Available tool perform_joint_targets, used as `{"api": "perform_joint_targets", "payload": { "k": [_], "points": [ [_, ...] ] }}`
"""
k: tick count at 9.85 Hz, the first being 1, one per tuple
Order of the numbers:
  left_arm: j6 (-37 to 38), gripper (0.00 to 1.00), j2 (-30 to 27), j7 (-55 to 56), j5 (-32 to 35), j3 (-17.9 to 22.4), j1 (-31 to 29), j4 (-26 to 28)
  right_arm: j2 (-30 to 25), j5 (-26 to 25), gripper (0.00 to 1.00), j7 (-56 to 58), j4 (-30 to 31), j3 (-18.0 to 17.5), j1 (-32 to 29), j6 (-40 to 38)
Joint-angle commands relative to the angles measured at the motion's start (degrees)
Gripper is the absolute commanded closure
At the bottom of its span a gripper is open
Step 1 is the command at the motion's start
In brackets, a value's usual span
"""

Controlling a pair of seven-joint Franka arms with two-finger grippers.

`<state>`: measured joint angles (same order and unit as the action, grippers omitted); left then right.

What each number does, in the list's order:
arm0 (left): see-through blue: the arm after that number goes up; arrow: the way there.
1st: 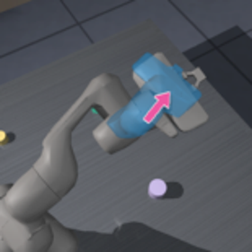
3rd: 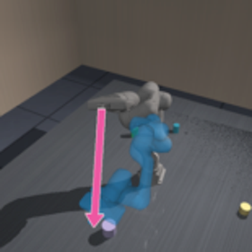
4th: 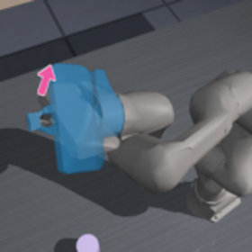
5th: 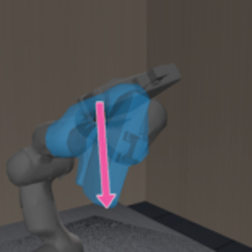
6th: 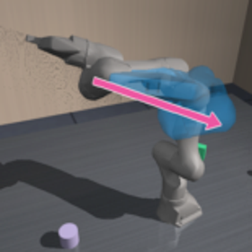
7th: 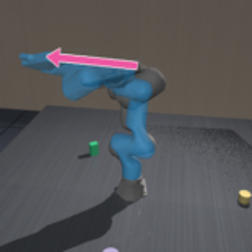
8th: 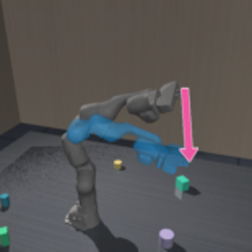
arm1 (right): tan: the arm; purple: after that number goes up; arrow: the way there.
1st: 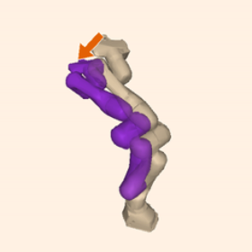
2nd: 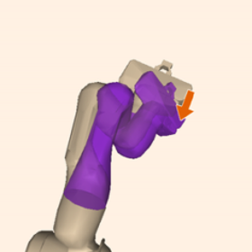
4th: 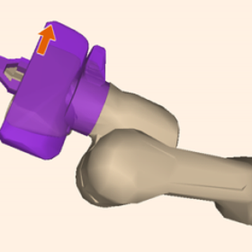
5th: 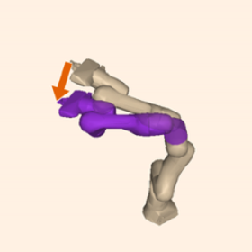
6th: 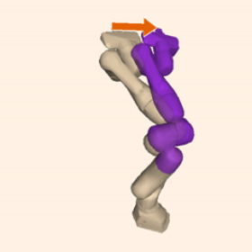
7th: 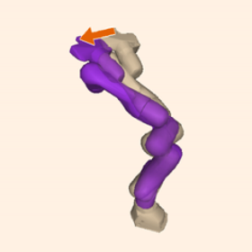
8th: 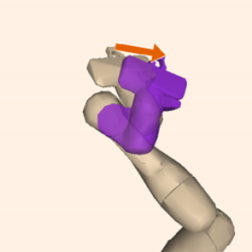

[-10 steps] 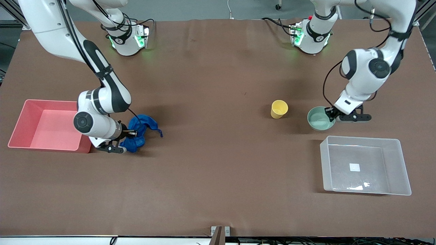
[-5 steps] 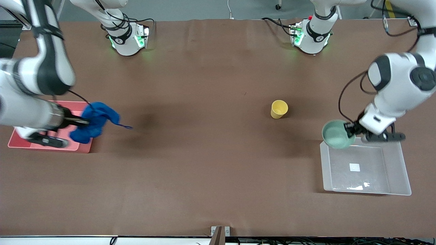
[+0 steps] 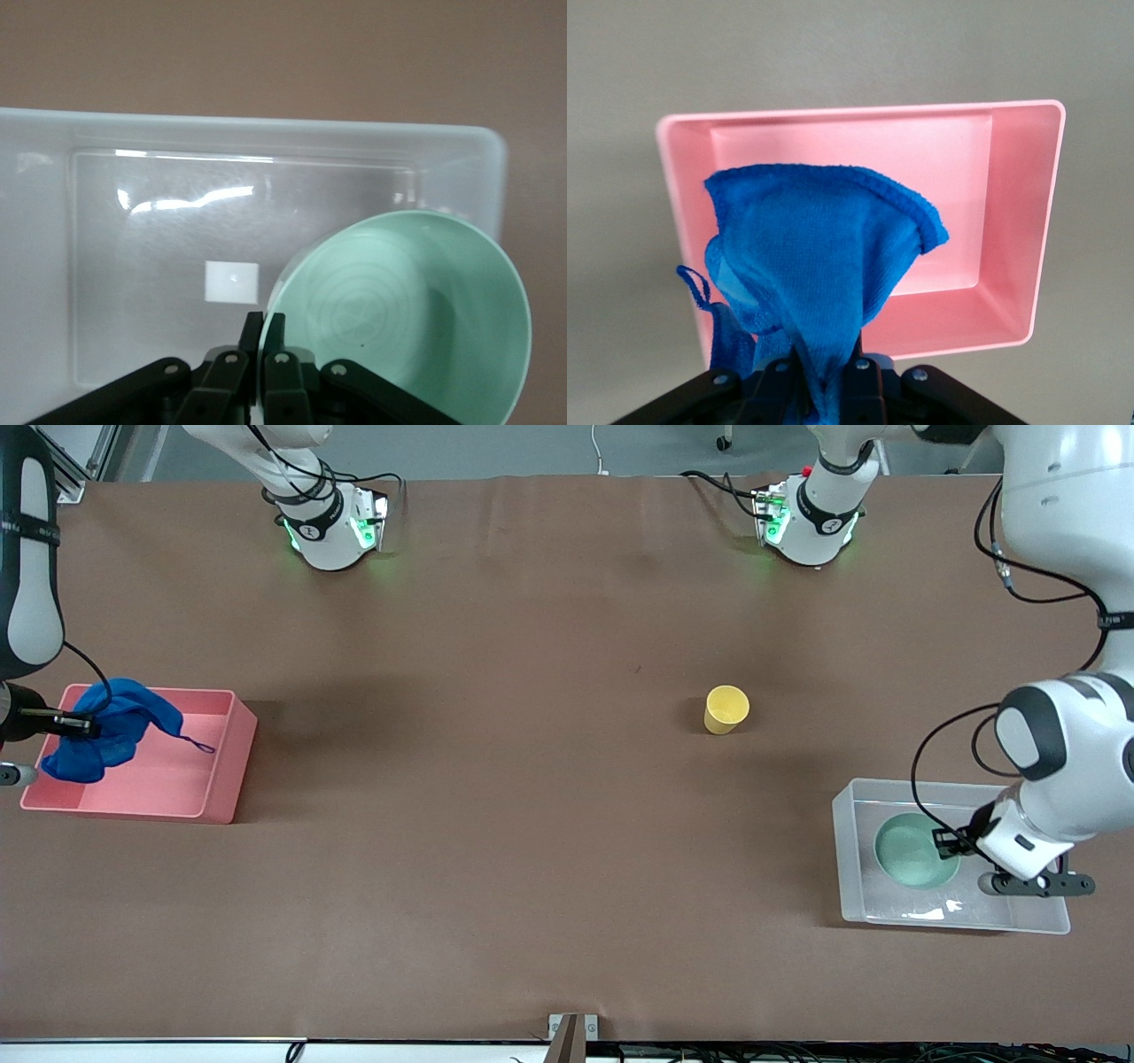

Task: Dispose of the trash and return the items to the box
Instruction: 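Release the cloth in the pink bin while the left gripper releases the bowl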

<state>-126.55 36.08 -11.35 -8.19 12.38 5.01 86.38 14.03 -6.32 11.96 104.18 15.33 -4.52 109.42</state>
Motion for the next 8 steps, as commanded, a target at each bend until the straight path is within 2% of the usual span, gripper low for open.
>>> {"api": "perform_joint_targets", "payload": {
  "k": [1,4,6,7,8],
  "points": [
    [1.0,0.99,6.5,-2.8,-2.8,1.8,0.1,-4.2,-0.9,-1.2,0.99,0.4,8.6,0.4,0.4,9.1],
    [-0.9,0.96,10.0,-5.1,-5.8,1.8,-0.3,-3.6,0.9,-1.2,0.98,0.4,18.4,0.5,-0.8,22.1],
    [-3.1,0.9,10.6,-5.2,-5.8,1.9,-0.7,-2.2,3.6,-1.2,0.89,0.4,20.7,0.5,-1.2,27.8],
    [-3.3,0.73,10.9,-5.1,-5.9,1.9,-0.7,-2.1,4.6,-1.1,0.6,0.5,20.7,0.5,-1.2,28.9],
    [-3.3,0.37,10.6,-5.2,-5.5,1.9,-0.7,-2.1,4.6,-1.1,0.13,0.5,20.8,0.5,-1.1,28.7]
  ]
}}
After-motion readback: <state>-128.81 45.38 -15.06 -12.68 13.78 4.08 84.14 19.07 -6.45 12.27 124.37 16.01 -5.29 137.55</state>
